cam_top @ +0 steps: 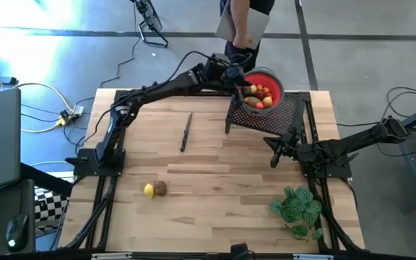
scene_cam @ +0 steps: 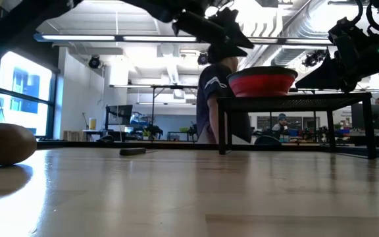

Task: Pick & Place Fruit
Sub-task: Put the yellow lemon into the red strainer bowl on the shelf

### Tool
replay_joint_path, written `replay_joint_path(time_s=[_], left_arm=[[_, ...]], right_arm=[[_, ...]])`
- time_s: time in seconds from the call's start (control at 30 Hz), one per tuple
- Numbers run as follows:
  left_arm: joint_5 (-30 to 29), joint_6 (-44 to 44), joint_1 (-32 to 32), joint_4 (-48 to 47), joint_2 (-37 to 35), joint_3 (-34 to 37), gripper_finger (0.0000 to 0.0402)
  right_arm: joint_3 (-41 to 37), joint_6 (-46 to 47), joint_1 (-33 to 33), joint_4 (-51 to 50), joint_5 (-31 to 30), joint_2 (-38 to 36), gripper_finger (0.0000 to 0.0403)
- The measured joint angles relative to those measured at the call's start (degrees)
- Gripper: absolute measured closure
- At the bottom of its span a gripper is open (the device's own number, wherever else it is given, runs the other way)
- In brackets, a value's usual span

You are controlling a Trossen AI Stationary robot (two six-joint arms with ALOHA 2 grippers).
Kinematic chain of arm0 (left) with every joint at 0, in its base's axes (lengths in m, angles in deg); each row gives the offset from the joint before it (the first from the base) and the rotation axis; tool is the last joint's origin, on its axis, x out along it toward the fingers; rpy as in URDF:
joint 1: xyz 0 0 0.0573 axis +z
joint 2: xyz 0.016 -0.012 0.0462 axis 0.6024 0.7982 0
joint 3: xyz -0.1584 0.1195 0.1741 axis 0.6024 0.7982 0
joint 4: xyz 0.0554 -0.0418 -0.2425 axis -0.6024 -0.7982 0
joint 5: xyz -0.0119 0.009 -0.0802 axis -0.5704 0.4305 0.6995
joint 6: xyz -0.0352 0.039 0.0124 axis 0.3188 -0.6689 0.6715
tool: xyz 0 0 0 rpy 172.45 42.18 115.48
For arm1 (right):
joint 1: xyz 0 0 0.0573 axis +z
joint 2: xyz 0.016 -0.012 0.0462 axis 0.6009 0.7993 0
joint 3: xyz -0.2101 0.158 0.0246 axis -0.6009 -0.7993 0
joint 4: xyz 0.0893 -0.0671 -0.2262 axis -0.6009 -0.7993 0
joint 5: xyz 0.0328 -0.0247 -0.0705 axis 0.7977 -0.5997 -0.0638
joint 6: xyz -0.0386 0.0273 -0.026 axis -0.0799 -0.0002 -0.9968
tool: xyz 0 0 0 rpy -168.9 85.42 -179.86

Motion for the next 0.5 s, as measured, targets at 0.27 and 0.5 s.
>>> replay_joint_path(time_s=[0.27, 0.5], left_arm=[[0.0, -3.9, -1.3, -11.7, -4.2, 0.0, 0.0292], [0.2, -4.3, -3.3, -17.6, -4.2, 0.4, 0.0381]], right_arm=[[0.0, 0.1, 0.0, 0.0, 0.0, 0.0, 0.0400], [0.0, 0.3, 0.0, 0.0, 0.1, 0.0, 0.0400]])
